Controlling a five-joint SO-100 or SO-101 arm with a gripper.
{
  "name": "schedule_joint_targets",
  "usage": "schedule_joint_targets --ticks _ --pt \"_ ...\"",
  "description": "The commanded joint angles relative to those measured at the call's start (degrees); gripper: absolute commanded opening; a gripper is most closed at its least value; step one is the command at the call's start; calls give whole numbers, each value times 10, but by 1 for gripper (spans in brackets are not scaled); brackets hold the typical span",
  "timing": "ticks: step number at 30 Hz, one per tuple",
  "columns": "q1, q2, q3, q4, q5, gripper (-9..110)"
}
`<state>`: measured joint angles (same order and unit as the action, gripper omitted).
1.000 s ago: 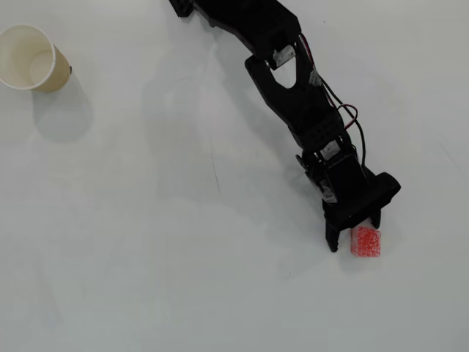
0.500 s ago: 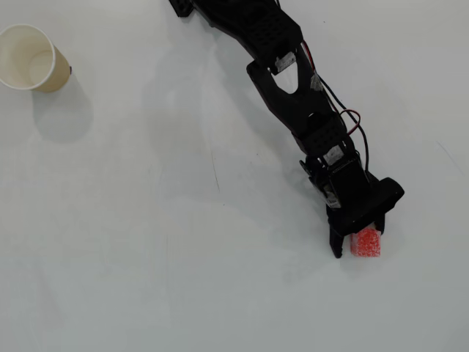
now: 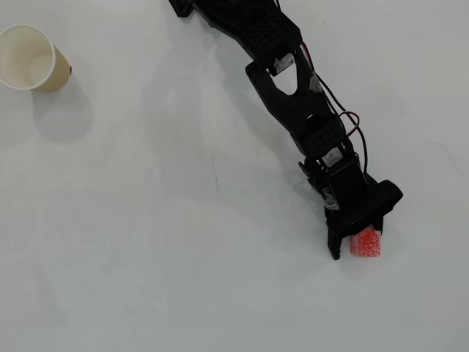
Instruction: Pick up the cube and drop it in the cup.
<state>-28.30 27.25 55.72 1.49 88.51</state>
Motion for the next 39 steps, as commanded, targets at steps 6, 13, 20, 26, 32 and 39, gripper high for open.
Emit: schedule_joint_targets --ticks 6,13,20,26,32,39 --pt "13 50 -86 12 2 37" --pt "12 65 -64 13 2 37" --pt "13 87 -31 6 2 37" --pt "12 106 -18 11 2 37" --pt "11 127 16 4 2 37" --pt "14 134 20 1 2 37"
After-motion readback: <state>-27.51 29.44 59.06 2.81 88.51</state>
